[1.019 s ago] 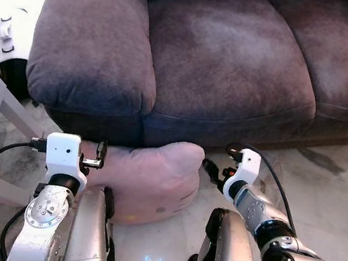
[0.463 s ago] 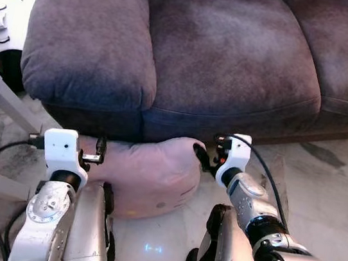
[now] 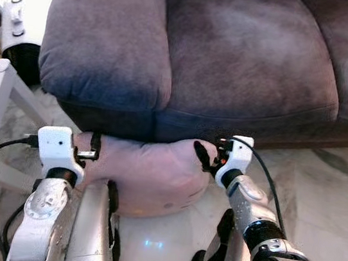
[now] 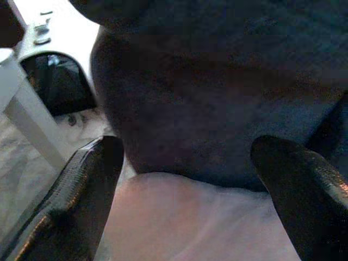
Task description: Move the pillow to the sofa from floor
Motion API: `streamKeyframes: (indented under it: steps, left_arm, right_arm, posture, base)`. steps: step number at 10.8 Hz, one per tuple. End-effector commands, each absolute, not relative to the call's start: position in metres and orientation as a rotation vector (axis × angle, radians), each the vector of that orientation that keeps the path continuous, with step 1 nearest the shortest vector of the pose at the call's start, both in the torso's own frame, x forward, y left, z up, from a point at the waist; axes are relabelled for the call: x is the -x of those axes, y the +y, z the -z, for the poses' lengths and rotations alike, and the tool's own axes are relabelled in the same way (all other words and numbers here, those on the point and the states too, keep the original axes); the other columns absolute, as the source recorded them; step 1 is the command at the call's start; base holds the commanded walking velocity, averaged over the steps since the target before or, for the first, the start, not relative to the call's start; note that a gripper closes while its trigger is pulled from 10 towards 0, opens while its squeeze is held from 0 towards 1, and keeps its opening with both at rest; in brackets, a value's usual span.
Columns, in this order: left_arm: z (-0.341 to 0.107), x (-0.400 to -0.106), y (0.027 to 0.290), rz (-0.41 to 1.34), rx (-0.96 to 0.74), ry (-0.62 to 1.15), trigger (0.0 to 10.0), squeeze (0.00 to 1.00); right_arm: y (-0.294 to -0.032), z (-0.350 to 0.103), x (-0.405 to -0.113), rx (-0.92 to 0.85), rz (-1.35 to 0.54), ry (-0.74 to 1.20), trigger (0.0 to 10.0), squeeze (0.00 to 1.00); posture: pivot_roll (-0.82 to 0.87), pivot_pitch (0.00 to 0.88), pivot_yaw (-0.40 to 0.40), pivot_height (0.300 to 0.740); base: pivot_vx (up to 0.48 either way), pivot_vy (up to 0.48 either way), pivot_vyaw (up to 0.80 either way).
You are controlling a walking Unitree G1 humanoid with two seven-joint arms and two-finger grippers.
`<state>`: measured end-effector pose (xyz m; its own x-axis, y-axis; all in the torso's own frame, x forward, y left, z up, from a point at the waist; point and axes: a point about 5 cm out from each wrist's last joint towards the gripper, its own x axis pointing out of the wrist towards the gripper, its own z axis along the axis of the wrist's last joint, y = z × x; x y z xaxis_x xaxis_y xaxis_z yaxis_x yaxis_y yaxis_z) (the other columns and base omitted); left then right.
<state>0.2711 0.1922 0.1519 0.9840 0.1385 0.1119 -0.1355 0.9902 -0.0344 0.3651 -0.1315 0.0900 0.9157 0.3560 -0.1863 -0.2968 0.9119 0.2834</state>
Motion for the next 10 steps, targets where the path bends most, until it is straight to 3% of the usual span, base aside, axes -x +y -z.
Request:
streamKeyframes:
  steps: [1, 2, 10]
  left_arm:
    - [-0.1453, -0.2691, 0.1928, -0.145, 0.034, -0.091, 10.0, 0.0]
    - [-0.1456, -0.2696, 0.1926, -0.147, 0.033, -0.093, 10.0, 0.0]
    - [-0.1465, -0.271, 0.193, -0.151, 0.027, -0.096, 10.0, 0.0]
  right_arm:
    - [-0.1326, -0.082, -0.3598, -0.244, -0.34, 0.25, 10.0, 0.0]
    - [-0.1327, -0.0801, -0.3581, -0.214, -0.341, 0.243, 10.0, 0.0]
    - [-0.1351, -0.0742, -0.3543, -0.22, -0.322, 0.258, 10.0, 0.0]
  posture:
    - [0.19, 0.332, -0.03, 0.488]
    - [0.19, 0.33, -0.032, 0.488]
    - [0.19, 0.324, -0.033, 0.488]
  base:
    - [0.0, 0.0, 0.0]
    - [0.0, 0.0, 0.8]
    - [0.0, 0.0, 0.0]
